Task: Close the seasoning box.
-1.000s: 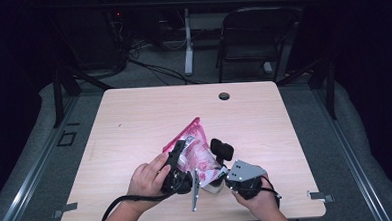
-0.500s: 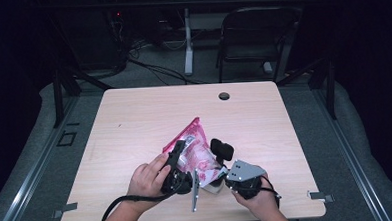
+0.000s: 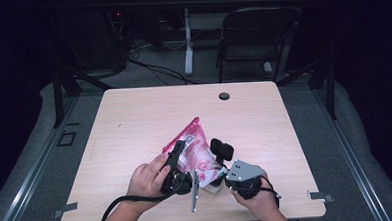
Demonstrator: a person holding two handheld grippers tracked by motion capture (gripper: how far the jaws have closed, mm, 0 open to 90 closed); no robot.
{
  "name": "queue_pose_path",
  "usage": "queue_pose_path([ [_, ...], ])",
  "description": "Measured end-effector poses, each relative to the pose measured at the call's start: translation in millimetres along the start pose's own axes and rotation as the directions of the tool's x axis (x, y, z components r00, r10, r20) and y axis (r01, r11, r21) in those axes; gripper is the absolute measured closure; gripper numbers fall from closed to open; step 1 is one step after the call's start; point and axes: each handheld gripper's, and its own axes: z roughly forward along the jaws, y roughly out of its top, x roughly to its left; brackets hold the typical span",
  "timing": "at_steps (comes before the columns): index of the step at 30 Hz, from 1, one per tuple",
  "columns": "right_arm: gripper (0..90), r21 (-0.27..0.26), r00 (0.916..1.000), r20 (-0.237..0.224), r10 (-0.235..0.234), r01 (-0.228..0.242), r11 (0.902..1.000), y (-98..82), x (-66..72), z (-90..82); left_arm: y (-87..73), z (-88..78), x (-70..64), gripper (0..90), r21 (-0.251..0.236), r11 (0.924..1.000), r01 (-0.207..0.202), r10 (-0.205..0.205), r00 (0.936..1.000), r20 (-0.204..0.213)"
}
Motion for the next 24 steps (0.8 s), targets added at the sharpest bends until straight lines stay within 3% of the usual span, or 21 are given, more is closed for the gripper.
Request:
queue_pose_path([
  [24,90.0,-0.004,1.0,0.006,0.0,0.0,1.0,0.4,0.0,-0.8,1.1,-0.5,1.6,67.9,-0.005,0.9999,-0.011,0.011,0.9999,-0.006],
])
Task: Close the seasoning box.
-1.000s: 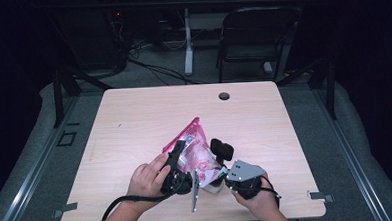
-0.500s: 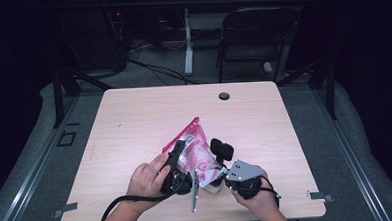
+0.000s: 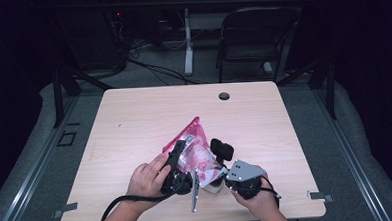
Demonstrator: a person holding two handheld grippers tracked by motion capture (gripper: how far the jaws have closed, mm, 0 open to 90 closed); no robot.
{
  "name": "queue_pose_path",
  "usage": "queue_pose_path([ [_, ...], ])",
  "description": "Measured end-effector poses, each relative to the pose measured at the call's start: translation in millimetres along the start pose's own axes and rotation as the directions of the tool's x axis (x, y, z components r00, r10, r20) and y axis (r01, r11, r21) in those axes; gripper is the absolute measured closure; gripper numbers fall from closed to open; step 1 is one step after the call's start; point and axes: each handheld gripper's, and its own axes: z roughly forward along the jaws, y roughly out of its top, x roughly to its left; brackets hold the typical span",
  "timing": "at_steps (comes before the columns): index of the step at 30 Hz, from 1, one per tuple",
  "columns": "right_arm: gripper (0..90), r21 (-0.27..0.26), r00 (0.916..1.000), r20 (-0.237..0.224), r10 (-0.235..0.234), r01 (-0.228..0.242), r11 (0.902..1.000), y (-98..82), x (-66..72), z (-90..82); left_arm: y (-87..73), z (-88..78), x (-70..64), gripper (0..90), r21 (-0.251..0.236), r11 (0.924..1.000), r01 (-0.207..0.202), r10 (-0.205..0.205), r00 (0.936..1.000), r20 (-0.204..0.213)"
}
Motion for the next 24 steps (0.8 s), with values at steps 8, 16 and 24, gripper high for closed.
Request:
queue_pose_path([
  [8,90.0,-0.001,1.0,0.0,0.0,0.0,1.0,0.3,0.0,-0.3,0.2,-0.4,0.6,67.9,-0.001,1.0,0.001,-0.001,1.0,0.001],
  [16,90.0,0.001,1.0,-0.004,0.001,-0.001,1.0,0.6,0.2,0.6,0.5,-0.3,1.2,67.9,-0.006,1.0,-0.001,0.001,1.0,-0.002],
  [24,90.0,0.004,1.0,-0.007,0.001,0.0,1.0,0.2,0.1,1.6,0.2,-0.5,1.2,67.9,-0.002,1.0,-0.003,0.003,1.0,0.003],
])
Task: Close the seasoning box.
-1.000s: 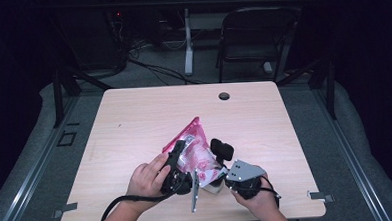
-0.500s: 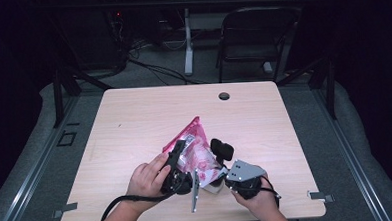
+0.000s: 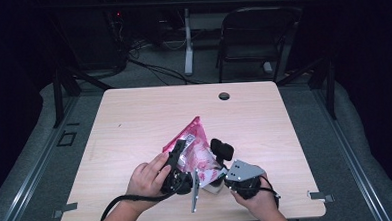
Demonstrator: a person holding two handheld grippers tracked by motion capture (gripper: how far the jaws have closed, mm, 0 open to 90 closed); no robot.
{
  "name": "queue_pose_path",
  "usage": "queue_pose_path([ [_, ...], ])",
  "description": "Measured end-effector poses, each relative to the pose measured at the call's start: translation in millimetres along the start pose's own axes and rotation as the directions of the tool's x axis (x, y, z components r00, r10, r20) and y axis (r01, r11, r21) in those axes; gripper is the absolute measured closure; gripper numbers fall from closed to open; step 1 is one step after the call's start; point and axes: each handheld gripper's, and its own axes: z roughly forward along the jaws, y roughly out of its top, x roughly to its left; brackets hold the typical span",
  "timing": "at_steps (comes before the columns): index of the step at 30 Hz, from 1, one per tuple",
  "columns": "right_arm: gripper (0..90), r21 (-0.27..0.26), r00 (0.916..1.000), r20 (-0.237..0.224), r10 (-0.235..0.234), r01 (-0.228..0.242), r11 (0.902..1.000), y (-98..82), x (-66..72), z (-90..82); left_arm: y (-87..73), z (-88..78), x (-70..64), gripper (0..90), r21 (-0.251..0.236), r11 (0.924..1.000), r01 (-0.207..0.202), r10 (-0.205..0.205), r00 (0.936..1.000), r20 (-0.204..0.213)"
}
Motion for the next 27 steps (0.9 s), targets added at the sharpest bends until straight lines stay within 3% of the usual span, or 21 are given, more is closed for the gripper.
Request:
queue_pose_path([
  [27,90.0,0.005,1.0,-0.002,-0.001,0.001,1.0,1.6,1.8,6.0,-1.2,-0.8,1.5,67.9,-0.001,1.0,-0.005,0.005,0.9999,-0.01],
])
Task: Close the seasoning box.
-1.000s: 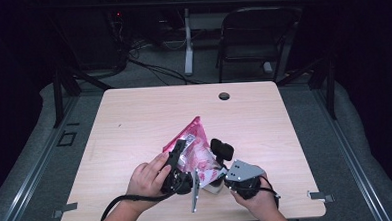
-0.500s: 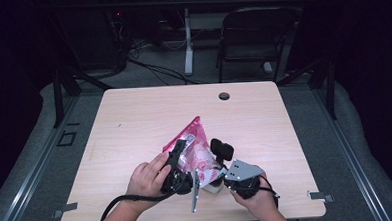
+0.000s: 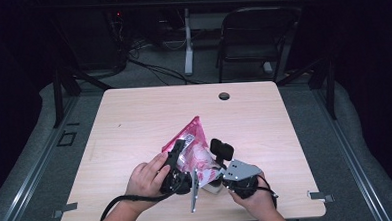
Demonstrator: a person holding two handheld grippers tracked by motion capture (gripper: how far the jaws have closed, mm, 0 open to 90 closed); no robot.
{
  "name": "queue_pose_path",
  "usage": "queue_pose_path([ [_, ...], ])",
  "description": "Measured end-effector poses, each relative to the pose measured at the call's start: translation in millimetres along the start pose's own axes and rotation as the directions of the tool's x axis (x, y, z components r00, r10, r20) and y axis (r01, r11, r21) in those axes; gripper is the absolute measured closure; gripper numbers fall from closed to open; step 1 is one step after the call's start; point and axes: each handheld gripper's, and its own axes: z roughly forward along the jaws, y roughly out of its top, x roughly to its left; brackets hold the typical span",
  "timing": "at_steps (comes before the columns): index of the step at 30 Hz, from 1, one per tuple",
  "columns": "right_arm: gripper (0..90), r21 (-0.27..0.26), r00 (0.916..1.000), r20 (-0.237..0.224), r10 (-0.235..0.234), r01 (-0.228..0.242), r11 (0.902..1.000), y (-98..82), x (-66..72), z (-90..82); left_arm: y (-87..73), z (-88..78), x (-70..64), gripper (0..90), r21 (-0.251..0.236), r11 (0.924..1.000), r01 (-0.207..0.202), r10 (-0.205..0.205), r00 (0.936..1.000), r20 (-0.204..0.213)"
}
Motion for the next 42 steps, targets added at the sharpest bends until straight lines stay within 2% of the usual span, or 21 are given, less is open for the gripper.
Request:
queue_pose_path([
  [42,90.0,-0.002,1.0,0.003,-0.003,0.003,1.0,-0.1,-0.1,-0.8,0.3,-1.3,1.4,67.5,-0.003,1.0,-0.008,0.008,1.0,-0.004],
])
